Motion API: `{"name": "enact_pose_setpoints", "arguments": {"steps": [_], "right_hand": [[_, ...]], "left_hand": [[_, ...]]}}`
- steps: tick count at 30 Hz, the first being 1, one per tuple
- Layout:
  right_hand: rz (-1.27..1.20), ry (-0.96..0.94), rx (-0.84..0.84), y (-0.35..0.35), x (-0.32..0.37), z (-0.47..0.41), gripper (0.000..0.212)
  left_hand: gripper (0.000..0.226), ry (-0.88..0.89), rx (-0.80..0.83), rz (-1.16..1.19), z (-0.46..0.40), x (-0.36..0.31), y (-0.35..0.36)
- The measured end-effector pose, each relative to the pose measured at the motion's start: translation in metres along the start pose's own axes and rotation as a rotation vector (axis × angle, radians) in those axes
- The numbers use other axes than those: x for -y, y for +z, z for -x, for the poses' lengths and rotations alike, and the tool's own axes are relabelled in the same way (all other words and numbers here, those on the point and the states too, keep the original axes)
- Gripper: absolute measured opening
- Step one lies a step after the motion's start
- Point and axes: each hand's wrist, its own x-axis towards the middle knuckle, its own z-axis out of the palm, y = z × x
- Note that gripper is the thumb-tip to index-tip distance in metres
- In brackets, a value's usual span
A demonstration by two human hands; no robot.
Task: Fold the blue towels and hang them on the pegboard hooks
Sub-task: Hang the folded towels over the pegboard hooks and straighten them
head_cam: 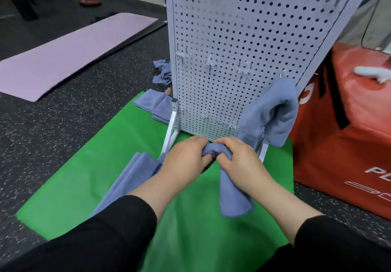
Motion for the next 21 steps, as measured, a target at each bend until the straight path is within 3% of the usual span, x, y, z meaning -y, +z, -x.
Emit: {"name": "enact_pose_setpoints", "arguments": {"steps": [7, 11, 14, 17, 21], "right_hand": [[0.122, 0.152, -0.125, 0.031, -0.018, -0.014, 0.061], [0.064, 0.255, -0.222, 0.041, -0.024, -0.030, 0.049], [0.057, 0.248, -0.250, 0.044, -0.024, -0.044, 0.042], [0.022, 0.265, -0.258, 0.047, -0.029, -0.055, 0.040], [-0.041, 0.313, -0.296, 0.053, -0.039, -0.064, 0.043]], "left_hand": [[0.016, -0.056, -0.052, 0.018, -0.028, 0.002, 0.013], [0.016, -0.026, -0.148, -0.053, -0.040, 0.025, 0.018], [0.026, -0.067, -0.069, -0.097, -0.047, 0.044, 0.028], [0.021, -0.193, -0.026, -0.098, -0.049, 0.051, 0.045], [0.024, -0.280, -0.038, 0.179, -0.052, 0.033, 0.068]]}}
